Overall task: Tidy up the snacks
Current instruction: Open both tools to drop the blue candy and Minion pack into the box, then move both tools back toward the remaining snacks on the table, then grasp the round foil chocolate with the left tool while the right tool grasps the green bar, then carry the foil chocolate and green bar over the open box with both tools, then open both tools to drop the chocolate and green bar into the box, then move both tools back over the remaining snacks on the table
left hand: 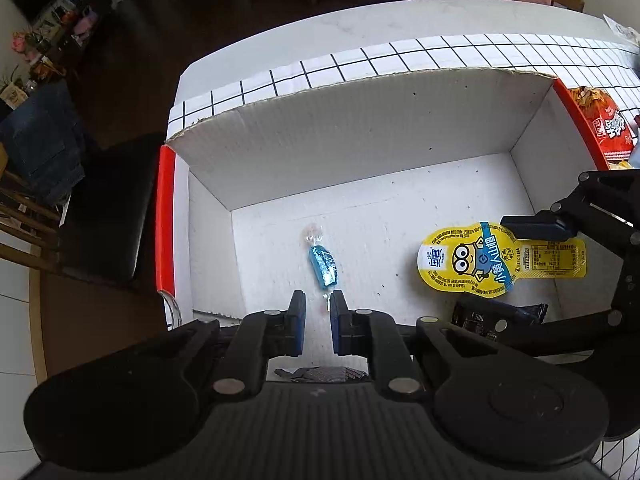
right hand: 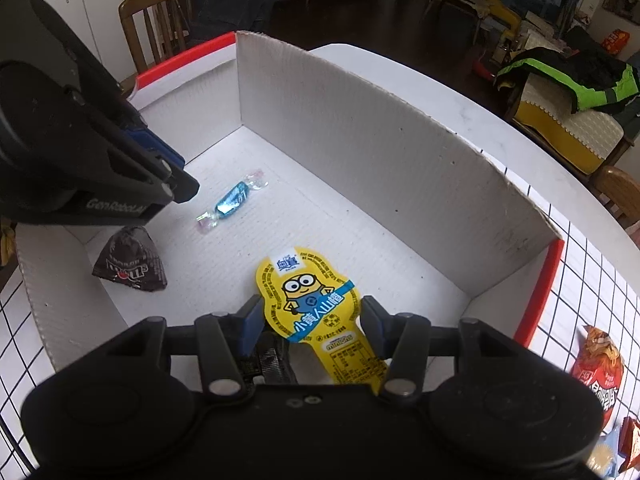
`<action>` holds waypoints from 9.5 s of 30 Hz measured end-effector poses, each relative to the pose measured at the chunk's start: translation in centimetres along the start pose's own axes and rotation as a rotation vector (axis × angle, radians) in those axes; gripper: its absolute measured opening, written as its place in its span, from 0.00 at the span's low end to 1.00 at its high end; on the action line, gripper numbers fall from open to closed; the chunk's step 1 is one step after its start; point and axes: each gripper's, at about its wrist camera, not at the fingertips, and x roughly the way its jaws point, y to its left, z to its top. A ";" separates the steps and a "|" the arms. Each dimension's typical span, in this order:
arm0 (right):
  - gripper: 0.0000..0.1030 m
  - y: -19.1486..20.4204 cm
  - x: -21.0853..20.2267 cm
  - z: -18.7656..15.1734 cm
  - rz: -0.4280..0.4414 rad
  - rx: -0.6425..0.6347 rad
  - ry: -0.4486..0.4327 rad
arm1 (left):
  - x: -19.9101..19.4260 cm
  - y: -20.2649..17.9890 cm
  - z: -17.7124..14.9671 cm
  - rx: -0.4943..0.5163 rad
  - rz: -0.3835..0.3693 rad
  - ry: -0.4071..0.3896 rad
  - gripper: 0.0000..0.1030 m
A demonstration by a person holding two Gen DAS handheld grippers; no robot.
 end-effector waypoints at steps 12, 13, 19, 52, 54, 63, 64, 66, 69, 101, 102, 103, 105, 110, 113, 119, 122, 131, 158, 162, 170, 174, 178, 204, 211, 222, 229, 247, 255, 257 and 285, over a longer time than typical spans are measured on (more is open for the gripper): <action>0.61 0.1 -2.8 -0.5 0.035 0.053 -0.051 | -1.8 1.0 -0.9 -0.042 -0.046 -0.091 0.13; 0.61 0.0 -3.3 -0.6 0.044 0.063 -0.059 | -2.1 1.1 -1.1 -0.044 -0.053 -0.098 0.14; 0.65 0.1 -6.3 -0.8 0.057 0.112 -0.110 | -4.3 1.4 -2.1 -0.064 -0.086 -0.164 0.26; 1.00 -7.5 -19.6 -13.4 0.081 0.314 -0.386 | -14.3 -10.7 -5.1 -0.010 -0.213 -0.466 0.83; 1.00 -8.5 -20.0 -14.5 0.067 0.302 -0.391 | -14.3 -12.2 -5.1 -0.016 -0.219 -0.473 0.83; 1.00 -14.5 -19.6 -20.2 0.031 0.329 -0.335 | -13.0 -19.7 -4.0 -0.021 -0.245 -0.461 0.88; 1.00 -15.2 -19.4 -20.8 0.026 0.331 -0.328 | -12.6 -20.5 -3.8 -0.025 -0.248 -0.450 0.88; 1.00 -16.4 -19.2 -22.0 0.012 0.331 -0.317 | -11.7 -22.0 -3.4 -0.033 -0.252 -0.428 0.88; 1.00 -18.5 -18.8 -23.5 0.005 0.331 -0.300 | -10.3 -24.2 -2.9 -0.043 -0.239 -0.397 0.88; 0.76 -30.8 -7.0 -26.1 -0.001 0.111 -0.072 | 3.1 -32.8 4.0 -0.157 -0.152 -0.063 0.82; 0.76 -30.8 -6.8 -26.0 0.009 0.111 -0.071 | 3.3 -32.7 4.1 -0.157 -0.157 -0.055 0.79; 0.76 -30.9 -6.7 -26.0 0.016 0.108 -0.070 | 3.5 -32.8 4.2 -0.154 -0.160 -0.048 0.72; 0.75 -30.8 -6.4 -26.0 0.028 0.101 -0.071 | 3.9 -32.7 4.4 -0.149 -0.169 -0.039 0.65; 0.70 -30.8 -6.3 -26.1 0.050 0.109 -0.076 | 4.1 -33.0 4.6 -0.126 -0.167 -0.046 0.52; 0.65 -30.8 -6.5 -26.3 0.059 0.125 -0.083 | 4.0 -33.2 4.6 -0.098 -0.160 -0.059 0.43; 0.49 -29.4 -7.2 -26.7 0.040 0.131 -0.079 | 3.8 -33.2 4.3 -0.074 -0.178 -0.072 0.30; 0.44 -28.5 -7.5 -27.0 0.020 0.159 -0.077 | 3.7 -33.0 4.0 -0.077 -0.183 -0.074 0.30; 0.41 -26.3 -9.0 -28.4 -0.014 0.352 -0.080 | 3.1 -32.2 2.4 -0.095 -0.194 -0.067 0.30; 0.40 -18.2 -17.6 -27.0 -0.007 0.535 -0.174 | -5.8 -26.1 -2.7 -0.087 -0.242 -0.143 0.30; 0.40 -16.8 -18.8 -24.9 0.004 0.511 -0.200 | -7.5 -24.0 -2.8 -0.091 -0.237 -0.153 0.30; 0.40 -13.5 -20.2 -19.7 0.005 0.437 -0.259 | -10.5 -18.6 -2.9 -0.105 -0.229 -0.212 0.30; 0.40 -11.7 -20.3 -16.8 0.002 0.398 -0.283 | -11.3 -15.3 -3.0 -0.117 -0.218 -0.229 0.30; 0.40 -9.8 -20.0 -13.8 -0.001 0.358 -0.302 | -11.8 -12.0 -3.0 -0.131 -0.203 -0.248 0.30; 0.40 -2.2 -6.2 -0.3 -0.012 0.171 -0.152 | -3.1 3.3 -0.6 -0.220 -0.071 -0.095 0.30; 0.40 -1.3 -2.4 0.0 -0.007 0.123 -0.062 | -0.9 1.9 0.2 -0.121 -0.042 -0.016 0.30; 0.40 -0.4 -0.7 0.1 -0.004 0.092 0.028 | 1.9 1.1 1.8 -0.075 -0.017 0.111 0.30; 0.40 -0.7 -1.1 -0.2 0.001 0.105 0.029 | 1.8 1.0 1.7 -0.074 -0.025 0.114 0.30; 0.45 -2.1 -7.4 -1.5 0.090 0.220 -0.096 | -2.8 1.2 -0.2 -0.128 -0.073 -0.027 0.42; 0.54 -3.0 -11.0 -2.7 0.111 0.270 -0.179 | -6.8 0.8 -1.5 -0.140 -0.102 -0.143 0.46; 0.58 -3.2 -12.0 -3.0 0.114 0.275 -0.203 | -7.7 0.6 -1.8 -0.145 -0.113 -0.171 0.50; 0.99 -11.5 -20.4 -12.9 0.087 0.407 -0.371 | -14.9 -12.5 -3.2 -0.048 -0.178 -0.463 0.81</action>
